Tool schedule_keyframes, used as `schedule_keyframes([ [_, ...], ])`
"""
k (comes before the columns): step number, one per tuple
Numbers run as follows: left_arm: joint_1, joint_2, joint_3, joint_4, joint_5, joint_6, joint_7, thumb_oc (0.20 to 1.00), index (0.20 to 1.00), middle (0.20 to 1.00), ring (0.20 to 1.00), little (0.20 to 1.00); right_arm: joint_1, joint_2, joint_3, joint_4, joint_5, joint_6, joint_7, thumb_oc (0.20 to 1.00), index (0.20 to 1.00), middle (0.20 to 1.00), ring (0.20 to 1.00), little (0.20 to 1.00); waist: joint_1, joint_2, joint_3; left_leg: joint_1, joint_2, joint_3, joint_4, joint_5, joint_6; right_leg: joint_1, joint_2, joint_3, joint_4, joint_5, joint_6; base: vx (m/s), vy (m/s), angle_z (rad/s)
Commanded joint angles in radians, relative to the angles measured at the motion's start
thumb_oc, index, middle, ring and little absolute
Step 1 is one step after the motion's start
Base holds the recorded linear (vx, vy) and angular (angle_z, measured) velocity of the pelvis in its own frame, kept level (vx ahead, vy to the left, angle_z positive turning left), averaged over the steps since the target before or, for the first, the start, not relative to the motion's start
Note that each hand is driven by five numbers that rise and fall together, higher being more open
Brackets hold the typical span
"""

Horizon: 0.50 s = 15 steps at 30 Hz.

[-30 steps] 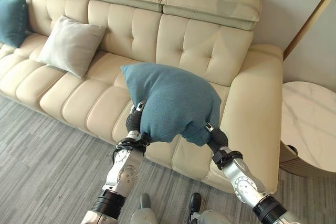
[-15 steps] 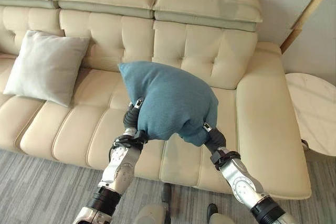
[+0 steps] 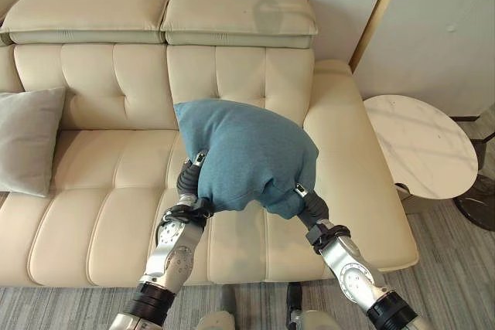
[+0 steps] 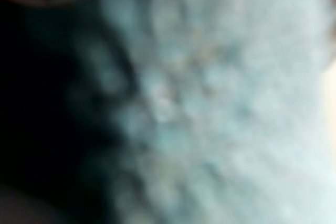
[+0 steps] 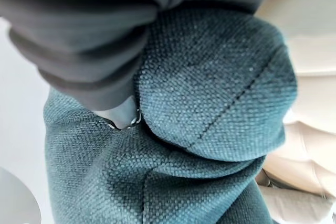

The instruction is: Pick up all the scattered cushions and arrange them neatly on the sofa.

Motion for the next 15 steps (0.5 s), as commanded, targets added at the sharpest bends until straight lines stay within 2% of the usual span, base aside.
schedule_keyframes([
  [1,-0.16,-0.043,-0.179,-0.017,0.135,-0.009,-0.082,0.2,0.2,0.2,0.2,0.2,-0.199,0.165,0.084,-0.133,-0.109,-0.052,0.08,0.2,0.2,0.2,0.2,0.2,-0.008,-0.002,-0.063,0.029,0.008,-0.028,-0.007,-0.12,-0.025,0.015,-0.05,-0.019,0.062,-0.158,0.066,-0.05,-0.069,0.1],
  [3,-0.425,-0.016,-0.242,0.096,0.123,-0.033,-0.066,0.2,0.2,0.2,0.2,0.2,-0.416,0.139,0.07,-0.077,-0.213,-0.075,0.005,0.2,0.2,0.2,0.2,0.2,-0.032,0.002,-0.009,-0.072,0.019,-0.024,0.011,-0.107,-0.028,-0.102,-0.043,0.012,0.092,-0.156,0.063,-0.31,-0.092,0.06],
  [4,-0.59,0.013,-0.277,0.157,0.114,-0.055,-0.055,0.2,0.2,0.2,0.2,0.2,-0.566,0.13,0.061,-0.016,-0.233,-0.088,-0.041,0.2,0.2,0.2,0.2,0.2,-0.041,0.007,0.031,-0.154,0.022,-0.026,0.047,-0.103,-0.029,-0.187,-0.043,0.033,0.129,-0.15,0.057,-0.37,-0.065,-0.04],
  [5,-0.673,0.03,-0.292,0.188,0.11,-0.066,-0.047,0.2,0.2,0.2,0.2,0.2,-0.642,0.123,0.053,0.023,-0.233,-0.101,-0.061,0.2,0.2,0.2,0.2,0.2,-0.044,0.008,0.046,-0.203,0.022,-0.029,0.072,-0.102,-0.029,-0.233,-0.044,0.042,0.148,-0.147,0.053,-0.34,-0.054,-0.09],
  [7,-0.975,0.122,-0.326,0.338,0.155,-0.087,-0.015,0.2,0.2,0.2,0.2,0.2,-0.929,0.056,0.012,0.155,-0.249,-0.143,-0.135,0.2,0.2,0.2,0.2,0.2,-0.044,0.018,0.084,-0.382,0.016,-0.053,0.171,-0.1,-0.033,-0.389,-0.05,0.051,0.215,-0.141,0.048,-0.22,-0.064,-0.12],
  [10,-1.069,0.152,-0.354,0.412,0.186,-0.086,-0.005,0.2,0.2,0.2,0.2,0.2,-1.015,0.024,-0.003,0.195,-0.266,-0.154,-0.156,0.2,0.2,0.2,0.2,0.2,-0.045,0.027,0.093,-0.452,0.012,-0.064,0.208,-0.1,-0.037,-0.447,-0.056,0.045,0.238,-0.14,0.049,-0.03,-0.019,-0.03],
  [13,-1.26,0.209,-0.418,0.615,0.291,-0.08,0.057,0.2,0.2,0.2,0.2,0.2,-1.204,-0.031,0.027,0.36,-0.321,-0.192,-0.236,0.2,0.2,0.2,0.2,0.2,-0.036,0.042,0.099,-0.524,0.01,-0.09,0.227,-0.122,-0.049,-0.511,-0.058,0.043,0.249,-0.157,0.06,0.07,-0.021,-0.05],
  [14,-1.314,0.22,-0.432,0.669,0.33,-0.082,0.092,0.2,0.2,0.2,0.2,0.2,-1.26,-0.028,0.044,0.42,-0.354,-0.197,-0.271,0.263,0.263,0.263,0.263,0.263,-0.03,0.043,0.106,-0.545,0.011,-0.093,0.232,-0.121,-0.052,-0.527,-0.058,0.04,0.248,-0.153,0.062,-0.02,-0.047,0.0],
  [15,-1.366,0.221,-0.441,0.719,0.379,-0.083,0.133,0.213,0.213,0.213,0.213,0.213,-1.305,-0.038,0.057,0.48,-0.378,-0.201,-0.296,0.598,0.598,0.598,0.598,0.598,-0.025,0.041,0.112,-0.565,0.012,-0.096,0.234,-0.118,-0.054,-0.541,-0.06,0.038,0.244,-0.15,0.064,-0.02,-0.051,0.11],
])
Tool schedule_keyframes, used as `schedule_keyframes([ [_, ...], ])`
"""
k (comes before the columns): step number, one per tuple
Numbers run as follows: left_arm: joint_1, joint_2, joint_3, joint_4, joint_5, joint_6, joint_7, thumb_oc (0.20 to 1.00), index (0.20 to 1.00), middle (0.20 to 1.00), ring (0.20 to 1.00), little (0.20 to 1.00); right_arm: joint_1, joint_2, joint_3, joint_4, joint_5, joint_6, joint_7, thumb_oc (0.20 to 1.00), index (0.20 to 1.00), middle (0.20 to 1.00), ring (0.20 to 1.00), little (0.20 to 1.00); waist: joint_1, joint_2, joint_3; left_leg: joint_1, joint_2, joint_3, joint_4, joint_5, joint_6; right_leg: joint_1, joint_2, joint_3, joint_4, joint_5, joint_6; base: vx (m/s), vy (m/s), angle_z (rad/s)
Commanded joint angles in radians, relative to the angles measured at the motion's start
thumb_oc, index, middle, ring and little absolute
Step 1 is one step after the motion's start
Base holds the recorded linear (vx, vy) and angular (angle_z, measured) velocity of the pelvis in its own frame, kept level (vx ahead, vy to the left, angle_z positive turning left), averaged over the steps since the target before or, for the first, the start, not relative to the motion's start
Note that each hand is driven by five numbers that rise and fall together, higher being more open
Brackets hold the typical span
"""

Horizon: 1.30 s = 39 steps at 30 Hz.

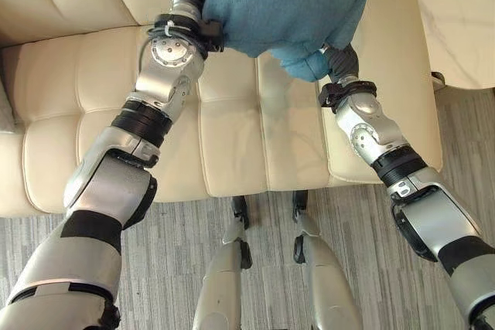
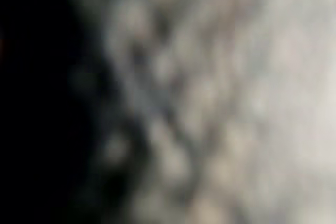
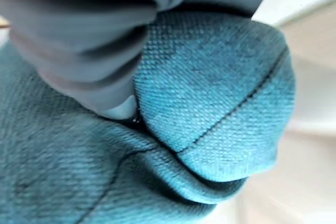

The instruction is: Pick up all the scattered cushions and arrange them neatly on the sofa.

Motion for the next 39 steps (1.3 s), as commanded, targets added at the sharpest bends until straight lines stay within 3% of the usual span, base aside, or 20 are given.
schedule_keyframes([
  [1,-0.11,-0.053,-0.07,0.01,0.216,-0.04,0.115,1.0,1.0,1.0,1.0,1.0,-0.329,0.1,0.042,-0.014,-0.165,-0.181,-0.04,1.0,1.0,1.0,1.0,1.0,0.023,-0.04,-0.055,-0.002,-0.008,-0.066,0.125,-0.21,-0.029,0.032,-0.068,0.018,0.121,-0.228,0.102,-0.02,-0.091,0.15],
  [4,-0.177,-0.065,-0.086,0.125,0.442,0.041,0.262,1.0,1.0,1.0,1.0,1.0,-0.394,0.09,0.08,0.102,-0.267,-0.147,-0.112,1.0,1.0,1.0,1.0,1.0,0.038,-0.054,-0.031,-0.051,-0.017,-0.082,0.114,-0.193,-0.03,-0.003,-0.068,0.01,0.109,-0.221,0.103,0.0,-0.089,0.26],
  [7,-0.186,-0.017,-0.109,0.272,0.529,0.093,0.289,1.0,1.0,1.0,1.0,1.0,-0.397,0.082,0.106,0.166,-0.339,-0.115,-0.142,1.0,1.0,1.0,1.0,1.0,0.045,-0.066,-0.014,-0.057,-0.021,-0.088,0.092,-0.177,-0.029,-0.007,-0.065,0.003,0.097,-0.218,0.103,0.01,-0.056,0.18],
  [10,-0.131,0.03,-0.078,0.35,0.504,0.129,0.263,1.0,1.0,1.0,1.0,1.0,-0.347,0.069,0.095,0.245,-0.389,-0.049,-0.166,1.0,1.0,1.0,1.0,1.0,0.052,-0.076,0.004,-0.036,-0.025,-0.092,0.073,-0.166,-0.026,0.013,-0.061,-0.005,0.084,-0.21,0.1,0.0,-0.003,0.11],
  [13,-0.048,0.096,-0.055,0.426,0.44,0.148,0.138,1.0,1.0,1.0,1.0,1.0,-0.282,0.017,0.106,0.348,-0.422,0.027,-0.127,1.0,1.0,1.0,1.0,1.0,0.052,-0.08,0.018,0.003,-0.023,-0.087,0.063,-0.164,-0.025,0.055,-0.055,-0.009,0.069,-0.201,0.096,-0.01,0.045,0.12],
  [15,0.155,0.177,0.062,0.432,0.354,0.139,0.025,1.0,1.0,1.0,1.0,1.0,-0.136,-0.037,-0.006,0.38,-0.347,0.041,-0.091,1.0,1.0,1.0,1.0,1.0,0.049,-0.07,0.021,0.045,-0.023,-0.077,0.063,-0.172,-0.024,0.092,-0.053,-0.004,0.063,-0.2,0.09,0.01,0.121,-0.16],
  [16,0.304,0.197,0.188,0.428,0.286,0.136,-0.016,1.0,1.0,1.0,1.0,1.0,-0.015,-0.055,-0.113,0.373,-0.313,0.029,-0.088,1.0,1.0,1.0,1.0,1.0,0.044,-0.067,0.018,0.071,-0.023,-0.072,0.062,-0.18,-0.022,0.116,-0.049,-0.001,0.06,-0.204,0.086,-0.05,0.121,-0.29],
  [17,0.408,0.198,0.277,0.421,0.242,0.134,-0.038,1.0,1.0,1.0,1.0,1.0,0.076,-0.059,-0.182,0.366,-0.303,0.024,-0.087,1.0,1.0,1.0,1.0,1.0,0.04,-0.068,0.015,0.08,-0.027,-0.062,0.061,-0.159,-0.015,0.125,-0.052,-0.007,0.055,-0.183,0.078,0.05,0.086,-0.19],
  [18,0.468,0.196,0.33,0.414,0.213,0.134,-0.05,1.0,1.0,1.0,1.0,1.0,0.127,-0.063,-0.207,0.361,-0.307,0.025,-0.082,1.0,1.0,1.0,1.0,1.0,0.039,-0.065,0.001,0.109,-0.023,-0.07,0.053,-0.187,-0.02,0.151,-0.047,-0.002,0.053,-0.207,0.083,-0.02,0.043,-0.1],
  [19,0.562,0.191,0.394,0.403,0.183,0.134,-0.069,1.0,1.0,1.0,1.0,1.0,0.216,-0.067,-0.244,0.347,-0.32,0.028,-0.073,1.0,1.0,1.0,1.0,1.0,0.034,-0.068,-0.006,0.124,-0.026,-0.058,0.05,-0.166,-0.013,0.169,-0.05,-0.011,0.045,-0.186,0.077,0.11,0.036,-0.05],
  [22,0.859,0.104,0.518,0.349,0.177,0.134,-0.106,1.0,1.0,1.0,1.0,1.0,0.517,-0.014,-0.343,0.248,-0.326,0.033,-0.017,1.0,1.0,1.0,1.0,1.0,0.027,-0.071,-0.064,0.245,-0.021,-0.045,0.0,-0.17,-0.011,0.279,-0.053,-0.017,0.016,-0.186,0.087,0.14,0.079,-0.03],
  [24,1.055,-0.012,0.535,0.27,0.217,0.135,-0.13,1.0,1.0,1.0,1.0,1.0,0.729,0.06,-0.382,0.157,-0.331,0.046,0.05,1.0,1.0,1.0,1.0,1.0,0.012,-0.067,-0.127,0.346,-0.024,-0.037,-0.051,-0.166,-0.006,0.368,-0.052,-0.019,-0.016,-0.182,0.099,0.2,0.141,-0.14],
  [27,1.209,-0.113,0.513,0.179,0.318,0.143,-0.144,1.0,1.0,1.0,1.0,1.0,0.891,0.072,-0.371,0.089,-0.442,0.081,0.128,1.0,1.0,1.0,1.0,1.0,-0.001,-0.061,-0.206,0.454,-0.03,-0.018,-0.104,-0.161,-0.001,0.457,-0.052,-0.016,-0.06,-0.173,0.113,0.06,0.166,-0.13],
  [31,1.281,-0.148,0.51,0.112,0.388,0.147,-0.135,1.0,1.0,1.0,1.0,1.0,0.967,0.076,-0.39,0.033,-0.478,0.084,0.15,1.0,1.0,1.0,1.0,1.0,-0.004,-0.06,-0.242,0.51,-0.033,-0.009,-0.115,-0.172,0.004,0.509,-0.052,-0.011,-0.07,-0.179,0.117,0.01,0.094,-0.19],
  [36,1.488,-0.178,0.519,-0.255,0.435,0.174,-0.167,1.0,1.0,1.0,1.0,1.0,1.163,0.125,-0.471,-0.154,-0.467,0.09,0.196,1.0,1.0,1.0,1.0,1.0,-0.01,-0.081,-0.266,0.582,-0.048,-0.013,-0.115,-0.201,0.026,0.571,-0.058,-0.002,-0.045,-0.195,0.126,-0.01,0.141,-0.11],
  [39,1.517,-0.158,0.524,-0.317,0.436,0.179,-0.184,1.0,1.0,1.0,1.0,1.0,1.182,0.143,-0.479,-0.182,-0.437,0.087,0.196,1.0,1.0,1.0,1.0,1.0,-0.016,-0.095,-0.235,0.558,-0.045,0.004,-0.115,-0.192,0.03,0.521,-0.061,0.017,-0.037,-0.136,0.143,-0.18,0.02,-0.02],
])
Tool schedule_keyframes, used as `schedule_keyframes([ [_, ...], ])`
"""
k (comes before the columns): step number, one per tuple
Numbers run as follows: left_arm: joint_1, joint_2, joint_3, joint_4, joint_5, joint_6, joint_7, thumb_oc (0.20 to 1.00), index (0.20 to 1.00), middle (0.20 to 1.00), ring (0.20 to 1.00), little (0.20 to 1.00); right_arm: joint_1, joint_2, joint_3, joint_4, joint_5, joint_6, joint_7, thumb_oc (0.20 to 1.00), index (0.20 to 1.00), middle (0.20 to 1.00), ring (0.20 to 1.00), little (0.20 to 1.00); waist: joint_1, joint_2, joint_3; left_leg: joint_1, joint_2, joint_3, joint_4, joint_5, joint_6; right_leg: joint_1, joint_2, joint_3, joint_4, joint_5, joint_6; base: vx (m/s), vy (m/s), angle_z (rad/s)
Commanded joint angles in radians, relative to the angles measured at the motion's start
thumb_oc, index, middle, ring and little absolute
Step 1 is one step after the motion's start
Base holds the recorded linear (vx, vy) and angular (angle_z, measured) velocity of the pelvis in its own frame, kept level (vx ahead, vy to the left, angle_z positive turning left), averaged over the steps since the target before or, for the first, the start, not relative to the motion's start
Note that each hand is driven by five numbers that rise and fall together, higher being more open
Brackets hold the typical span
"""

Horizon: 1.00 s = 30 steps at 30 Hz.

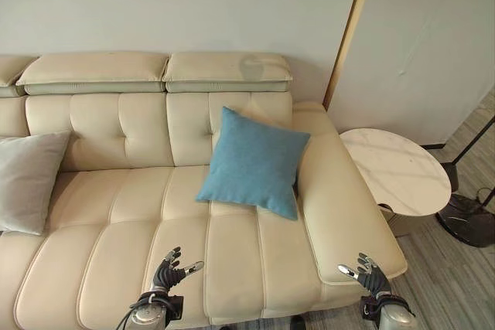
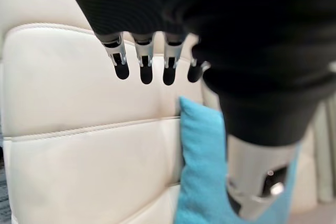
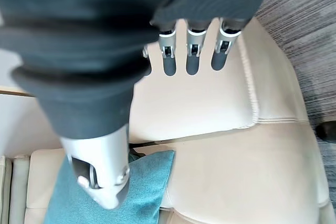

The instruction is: Pick up all the scattered cushions and arrange them neatly on the sofa.

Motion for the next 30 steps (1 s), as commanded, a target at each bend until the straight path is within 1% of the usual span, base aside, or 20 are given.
schedule_keyframes([
  [1,-0.144,0.04,0.035,0.094,0.023,-0.012,-0.009,1.0,1.0,1.0,1.0,1.0,-0.201,-0.029,-0.01,0.026,0.042,-0.034,-0.003,1.0,1.0,1.0,1.0,1.0,-0.01,0.014,0.119,-0.011,0.022,-0.028,0.001,-0.095,-0.006,-0.041,0.0,0.009,0.089,-0.057,0.094,-0.28,-0.047,-0.16],
  [2,-0.15,0.048,0.034,0.091,0.028,-0.009,-0.008,1.0,1.0,1.0,1.0,1.0,-0.207,-0.03,-0.012,0.027,0.045,-0.035,-0.01,1.0,1.0,1.0,1.0,1.0,-0.013,0.018,0.129,-0.026,0.031,-0.024,0.001,-0.083,-0.006,-0.052,0.005,0.019,0.104,-0.062,0.094,-0.29,-0.021,-0.29],
  [4,-0.163,0.05,0.028,0.106,0.027,-0.006,-0.007,1.0,1.0,1.0,1.0,1.0,-0.212,-0.028,-0.011,0.024,0.062,-0.042,-0.018,1.0,1.0,1.0,1.0,1.0,-0.008,0.028,0.138,-0.049,0.043,-0.007,0.002,-0.069,-0.005,-0.048,0.017,0.037,0.156,-0.111,0.08,-0.21,0.016,-0.32],
  [5,-0.164,0.051,0.028,0.106,0.027,-0.006,-0.007,1.0,1.0,1.0,1.0,1.0,-0.212,-0.028,-0.011,0.024,0.062,-0.042,-0.018,1.0,1.0,1.0,1.0,1.0,-0.007,0.028,0.136,-0.052,0.043,-0.006,0.001,-0.066,-0.005,-0.052,0.018,0.038,0.156,-0.109,0.08,-0.21,0.016,-0.33],
  [6,-0.164,0.05,0.029,0.105,0.027,-0.006,-0.011,1.0,1.0,1.0,1.0,1.0,-0.209,-0.029,-0.01,0.019,0.073,-0.045,-0.015,1.0,1.0,1.0,1.0,1.0,0.006,0.037,0.135,-0.07,0.051,0.011,0.001,-0.058,-0.004,-0.027,0.022,0.04,0.201,-0.158,0.066,-0.19,0.002,-0.33],
  [8,-0.153,0.05,0.035,0.093,0.025,-0.003,-0.008,1.0,1.0,1.0,1.0,1.0,-0.206,-0.033,-0.008,0.013,0.071,-0.045,-0.015,1.0,1.0,1.0,1.0,1.0,0.02,0.04,0.127,-0.079,0.054,0.028,0.006,-0.055,-0.002,0.011,0.024,0.038,0.237,-0.204,0.059,-0.19,-0.037,-0.29],
  [10,-0.145,0.049,0.039,0.082,0.02,-0.004,-0.008,1.0,1.0,1.0,1.0,1.0,-0.203,-0.035,-0.008,0.008,0.068,-0.044,-0.014,1.0,1.0,1.0,1.0,1.0,0.026,0.04,0.119,-0.086,0.054,0.036,0.008,-0.051,-0.002,0.024,0.028,0.04,0.24,-0.213,0.058,-0.1,-0.057,-0.37],
  [11,-0.14,0.048,0.045,0.071,0.014,-0.009,-0.006,1.0,1.0,1.0,1.0,1.0,-0.196,-0.037,-0.011,0.001,0.065,-0.047,-0.013,1.0,1.0,1.0,1.0,1.0,0.033,0.032,0.114,-0.095,0.049,0.045,0.015,-0.046,-0.002,0.062,0.03,0.044,0.229,-0.224,0.061,-0.21,-0.136,-0.37],
  [12,-0.131,0.044,0.064,0.037,-0.006,-0.014,0.002,1.0,1.0,1.0,1.0,1.0,-0.195,-0.041,-0.01,-0.013,0.053,-0.045,-0.017,1.0,1.0,1.0,1.0,1.0,0.053,0.023,0.108,-0.128,0.053,0.064,0.032,-0.028,-0.006,0.106,0.037,0.045,0.172,-0.248,0.052,-0.26,-0.201,-0.3],
  [13,-0.132,0.042,0.068,0.032,-0.007,-0.016,0.008,1.0,1.0,1.0,1.0,1.0,-0.197,-0.042,-0.004,-0.015,0.05,-0.047,-0.019,1.0,1.0,1.0,1.0,1.0,0.06,0.023,0.104,-0.14,0.062,0.07,0.036,-0.012,-0.013,0.113,0.045,0.047,0.145,-0.263,0.042,-0.26,-0.237,-0.28],
  [14,-0.138,0.044,0.072,0.017,-0.006,-0.023,0.019,1.0,1.0,1.0,1.0,1.0,-0.196,-0.046,0.003,-0.022,0.042,-0.049,-0.025,1.0,1.0,1.0,1.0,1.0,0.062,0.027,0.105,-0.152,0.074,0.073,0.042,0.008,-0.024,0.116,0.063,0.054,0.119,-0.273,0.025,-0.11,-0.147,-0.33],
  [15,-0.137,0.044,0.072,0.017,-0.006,-0.023,0.02,1.0,1.0,1.0,1.0,1.0,-0.196,-0.046,0.003,-0.022,0.042,-0.049,-0.026,1.0,1.0,1.0,1.0,1.0,0.062,0.027,0.105,-0.152,0.075,0.073,0.042,0.009,-0.024,0.116,0.064,0.054,0.117,-0.272,0.024,-0.1,-0.15,-0.45],
  [16,-0.141,0.042,0.074,0.011,-0.011,-0.024,0.024,1.0,1.0,1.0,1.0,1.0,-0.198,-0.046,0.008,-0.028,0.037,-0.049,-0.028,1.0,1.0,1.0,1.0,1.0,0.06,0.03,0.108,-0.158,0.081,0.07,0.048,0.02,-0.03,0.12,0.077,0.062,0.1,-0.276,0.013,-0.19,-0.228,-0.45],
  [17,-0.154,0.036,0.078,0.0,-0.015,-0.028,0.039,1.0,1.0,1.0,1.0,1.0,-0.201,-0.053,0.02,-0.057,0.033,-0.055,-0.028,1.0,1.0,1.0,1.0,1.0,0.057,0.043,0.129,-0.174,0.094,0.054,0.057,0.053,-0.047,0.124,0.105,0.056,0.074,-0.283,-0.008,-0.25,-0.273,-0.32],
  [20,-0.167,0.027,0.079,-0.008,-0.023,-0.032,0.049,1.0,1.0,1.0,1.0,1.0,-0.206,-0.062,0.027,-0.075,0.029,-0.057,-0.032,1.0,1.0,1.0,1.0,1.0,0.054,0.059,0.147,-0.19,0.105,0.037,0.054,0.084,-0.063,0.117,0.119,0.039,0.076,-0.283,-0.019,-0.21,-0.138,0.17],
  [21,-0.191,0.017,0.079,-0.016,-0.04,-0.043,0.067,1.0,1.0,1.0,1.0,1.0,-0.223,-0.07,0.036,-0.086,0.027,-0.063,-0.042,1.0,1.0,1.0,1.0,1.0,0.058,0.063,0.178,-0.21,0.099,-0.022,0.075,0.08,-0.084,0.092,0.117,0.027,0.099,-0.283,-0.029,-0.37,-0.135,0.39],
  [23,-0.19,0.009,0.079,-0.021,-0.043,-0.042,0.071,1.0,1.0,1.0,1.0,1.0,-0.226,-0.07,0.04,-0.099,0.024,-0.058,-0.039,1.0,1.0,1.0,1.0,1.0,0.048,0.052,0.18,-0.204,0.092,-0.051,0.127,0.033,-0.075,0.068,0.099,0.001,0.108,-0.266,-0.026,-0.3,-0.081,0.34],
  [26,-0.182,0.002,0.078,-0.028,-0.049,-0.039,0.065,1.0,1.0,1.0,1.0,1.0,-0.221,-0.074,0.045,-0.115,0.02,-0.055,-0.033,1.0,1.0,1.0,1.0,1.0,0.031,0.033,0.168,-0.163,0.114,-0.028,0.226,-0.059,-0.062,0.047,0.066,-0.03,0.109,-0.247,-0.028,-0.16,-0.022,0.38],
  [28,-0.177,-0.003,0.072,-0.022,-0.048,-0.038,0.059,1.0,1.0,1.0,1.0,1.0,-0.216,-0.076,0.052,-0.118,0.02,-0.053,-0.023,1.0,1.0,1.0,1.0,1.0,0.02,0.028,0.153,-0.089,0.135,-0.017,0.242,-0.113,-0.06,0.041,0.056,-0.051,0.105,-0.245,-0.031,-0.07,0.012,0.35],
  [30,-0.17,-0.006,0.065,-0.026,-0.045,-0.037,0.05,1.0,1.0,1.0,1.0,1.0,-0.206,-0.079,0.046,-0.122,0.016,-0.05,-0.018,1.0,1.0,1.0,1.0,1.0,0.002,0.04,0.128,-0.017,0.155,0.004,0.203,-0.123,-0.069,0.042,0.059,-0.076,0.096,-0.248,-0.028,-0.02,0.07,0.55],
])
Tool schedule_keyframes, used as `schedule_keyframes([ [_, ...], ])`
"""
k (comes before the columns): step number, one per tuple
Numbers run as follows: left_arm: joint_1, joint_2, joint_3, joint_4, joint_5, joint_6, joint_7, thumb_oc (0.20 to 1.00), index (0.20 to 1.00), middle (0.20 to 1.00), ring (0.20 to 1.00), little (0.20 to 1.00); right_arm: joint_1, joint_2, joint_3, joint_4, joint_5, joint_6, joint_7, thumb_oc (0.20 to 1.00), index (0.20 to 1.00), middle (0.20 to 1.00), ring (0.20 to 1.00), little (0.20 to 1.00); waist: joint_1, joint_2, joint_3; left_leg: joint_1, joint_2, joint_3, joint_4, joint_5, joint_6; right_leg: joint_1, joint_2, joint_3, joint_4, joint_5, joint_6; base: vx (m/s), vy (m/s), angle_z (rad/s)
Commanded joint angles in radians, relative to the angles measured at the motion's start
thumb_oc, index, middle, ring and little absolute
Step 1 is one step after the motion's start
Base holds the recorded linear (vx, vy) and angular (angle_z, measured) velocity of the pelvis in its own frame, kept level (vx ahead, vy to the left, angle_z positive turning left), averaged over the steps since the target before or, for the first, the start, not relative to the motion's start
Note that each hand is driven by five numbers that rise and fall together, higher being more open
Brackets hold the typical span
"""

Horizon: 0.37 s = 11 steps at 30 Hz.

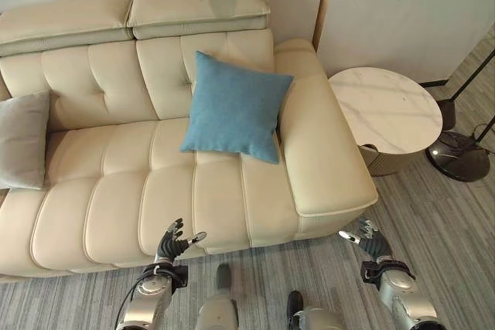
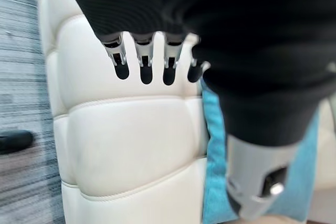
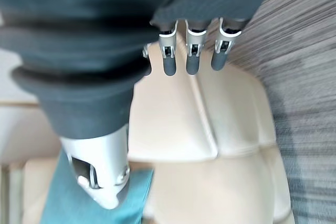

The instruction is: Pick up all the scattered cushions and arrange them neatly on the sofa.

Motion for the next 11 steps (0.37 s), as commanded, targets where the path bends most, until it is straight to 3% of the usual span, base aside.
schedule_keyframes([
  [1,-0.004,0.028,0.008,-0.068,-0.029,-0.046,0.0,1.0,1.0,1.0,1.0,1.0,-0.02,0.005,-0.023,-0.027,-0.018,-0.042,0.005,1.0,1.0,1.0,1.0,1.0,-0.027,0.015,-0.049,0.095,0.016,0.038,-0.091,-0.071,0.034,0.006,0.028,0.008,-0.066,-0.097,0.094,-0.01,0.109,0.57],
  [6,0.011,0.022,-0.01,-0.073,-0.008,-0.035,-0.023,1.0,1.0,1.0,1.0,1.0,-0.01,0.001,-0.036,-0.011,-0.035,-0.032,0.01,1.0,1.0,1.0,1.0,1.0,-0.043,0.048,-0.082,0.152,0.004,0.055,-0.273,-0.033,0.008,0.007,0.026,-0.036,-0.09,-0.073,0.113,0.01,0.122,0.66],
  [11,0.03,0.028,-0.012,-0.071,0.014,-0.023,-0.046,1.0,1.0,1.0,1.0,1.0,-0.005,0.011,-0.024,-0.003,-0.056,-0.017,0.022,1.0,1.0,1.0,1.0,1.0,-0.038,0.045,-0.086,0.176,-0.019,0.058,-0.273,-0.056,0.02,0.028,0.008,-0.021,-0.118,-0.035,0.135,0.01,0.154,0.05],
])
